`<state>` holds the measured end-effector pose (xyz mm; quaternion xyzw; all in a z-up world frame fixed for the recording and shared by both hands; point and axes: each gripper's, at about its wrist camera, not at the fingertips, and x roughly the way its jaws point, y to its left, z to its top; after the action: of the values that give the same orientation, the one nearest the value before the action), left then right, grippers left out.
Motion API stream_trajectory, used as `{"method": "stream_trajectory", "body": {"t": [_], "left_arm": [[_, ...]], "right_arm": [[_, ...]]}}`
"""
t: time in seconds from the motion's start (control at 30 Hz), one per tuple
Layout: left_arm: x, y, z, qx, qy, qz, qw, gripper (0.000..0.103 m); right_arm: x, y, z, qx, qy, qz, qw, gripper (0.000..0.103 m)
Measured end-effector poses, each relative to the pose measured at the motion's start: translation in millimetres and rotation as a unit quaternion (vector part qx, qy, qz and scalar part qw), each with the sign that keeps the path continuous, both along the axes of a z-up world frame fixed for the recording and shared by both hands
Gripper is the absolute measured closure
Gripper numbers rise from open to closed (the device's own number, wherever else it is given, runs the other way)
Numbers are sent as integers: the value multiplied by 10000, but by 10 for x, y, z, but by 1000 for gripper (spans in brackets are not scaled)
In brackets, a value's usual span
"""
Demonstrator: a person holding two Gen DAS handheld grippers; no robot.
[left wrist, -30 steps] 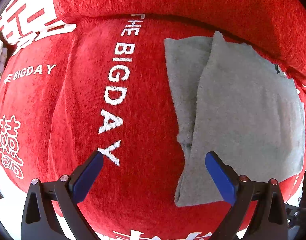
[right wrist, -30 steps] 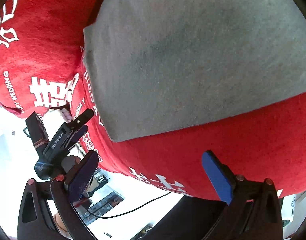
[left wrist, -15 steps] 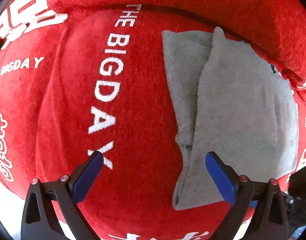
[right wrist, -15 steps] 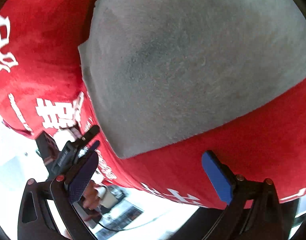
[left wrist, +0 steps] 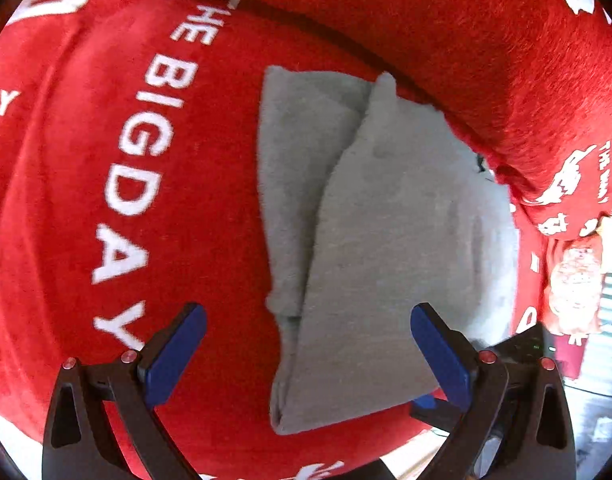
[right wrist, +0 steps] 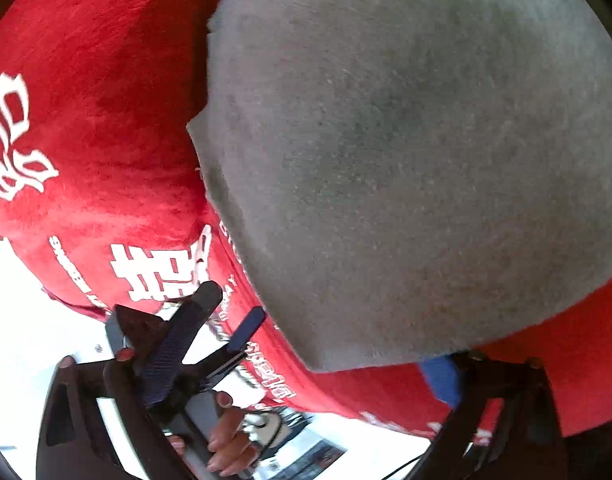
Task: Fold small clothes
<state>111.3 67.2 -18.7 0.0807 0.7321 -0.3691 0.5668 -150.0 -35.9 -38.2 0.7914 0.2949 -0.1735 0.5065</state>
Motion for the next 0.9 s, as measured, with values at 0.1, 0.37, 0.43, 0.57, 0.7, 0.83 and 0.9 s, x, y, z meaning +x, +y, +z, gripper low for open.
{"method": "stream_trajectory", "body": {"t": [0.1, 0.37, 0.43, 0.57, 0.7, 0.83, 0.9], "left_arm": [[5, -70, -84, -73, 249, -34, 9997, 1], [-54, -369, -247, -561, 1232, 90, 9908, 1], [-61, -521, -251, -614, 1270, 131, 9899, 1], [-213, -859, -145, -350, 491, -409, 9973, 33], [-413, -1021, -124, -4, -248, -1009, 9946, 65], [-536, -1052, -124, 72, -558, -1153, 9917, 64], [-555, -1066, -139, 81, -568, -1118, 9921, 64]], "right_arm": [[-39, -3, -94, 326, -80, -34, 9994, 94], [4, -282, 473, -517, -852, 397, 9942, 95], [10, -319, 515, -566, -862, 495, 9934, 95], [50, -287, 507, -644, -722, 807, 9920, 95], [90, -178, 421, -733, -205, 1458, 9864, 94], [121, -65, 390, -745, 375, 2405, 9671, 87], [83, -95, 468, -844, 481, 2626, 9600, 80]]}}
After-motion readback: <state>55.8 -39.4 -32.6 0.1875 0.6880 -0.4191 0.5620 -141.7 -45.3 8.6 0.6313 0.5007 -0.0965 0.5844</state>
